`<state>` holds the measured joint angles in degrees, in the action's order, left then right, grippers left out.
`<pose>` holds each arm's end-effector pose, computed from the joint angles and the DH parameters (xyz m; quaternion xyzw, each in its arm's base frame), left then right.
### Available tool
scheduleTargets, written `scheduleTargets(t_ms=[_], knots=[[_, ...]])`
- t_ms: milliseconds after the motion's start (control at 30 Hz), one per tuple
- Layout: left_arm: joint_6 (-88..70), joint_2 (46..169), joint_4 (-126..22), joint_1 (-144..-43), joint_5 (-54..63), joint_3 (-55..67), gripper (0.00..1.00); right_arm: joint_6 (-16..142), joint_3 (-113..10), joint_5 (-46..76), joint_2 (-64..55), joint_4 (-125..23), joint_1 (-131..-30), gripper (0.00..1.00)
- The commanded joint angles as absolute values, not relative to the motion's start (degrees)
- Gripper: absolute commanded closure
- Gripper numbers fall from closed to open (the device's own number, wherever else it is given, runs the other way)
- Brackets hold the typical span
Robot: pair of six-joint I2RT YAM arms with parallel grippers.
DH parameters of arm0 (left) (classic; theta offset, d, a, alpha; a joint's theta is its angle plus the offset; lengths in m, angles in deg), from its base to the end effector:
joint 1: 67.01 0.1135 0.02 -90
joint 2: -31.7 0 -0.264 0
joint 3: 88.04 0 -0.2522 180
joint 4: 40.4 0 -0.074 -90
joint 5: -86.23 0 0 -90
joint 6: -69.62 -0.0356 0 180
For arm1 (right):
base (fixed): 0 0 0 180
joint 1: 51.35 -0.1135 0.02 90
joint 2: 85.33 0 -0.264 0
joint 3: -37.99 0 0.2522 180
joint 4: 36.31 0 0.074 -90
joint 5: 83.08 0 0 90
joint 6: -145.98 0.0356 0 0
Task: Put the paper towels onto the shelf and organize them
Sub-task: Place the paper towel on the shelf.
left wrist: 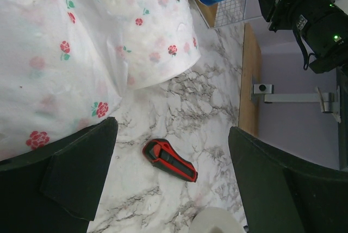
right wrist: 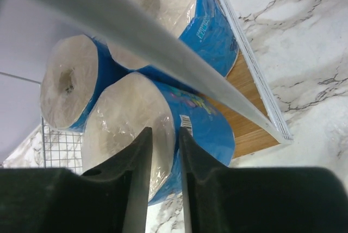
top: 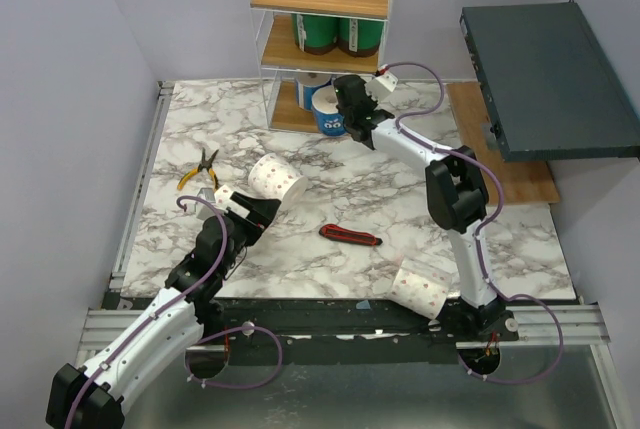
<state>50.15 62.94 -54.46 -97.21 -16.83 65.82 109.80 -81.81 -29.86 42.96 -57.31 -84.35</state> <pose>0.1321 -0.0676 0.1923 -0.3410 0.7373 -0.3843 0.4387 0.4496 0.2666 0.2330 0.3044 0.7775 0.1306 0.5346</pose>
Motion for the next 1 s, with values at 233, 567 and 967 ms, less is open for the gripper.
scheduleTargets(t_ms=[233, 567, 967], knots=[[48.09, 62.78, -59.45, -96.85, -19.94, 66.2, 0.06, 111.14, -81.02, -24.28, 45.1, -55.4, -84.73, 0.71], [48.26, 62.5, -59.35, -96.89, -19.52, 65.81, 0.06, 109.87, -71.95, -24.13, 37.01, -54.02, -84.75, 0.48], [48.53, 60.88, -60.58, -96.9, -18.67, 64.59, 0.06, 108.08, -65.9, -22.71, 28.89, -53.32, -84.75, 0.4]])
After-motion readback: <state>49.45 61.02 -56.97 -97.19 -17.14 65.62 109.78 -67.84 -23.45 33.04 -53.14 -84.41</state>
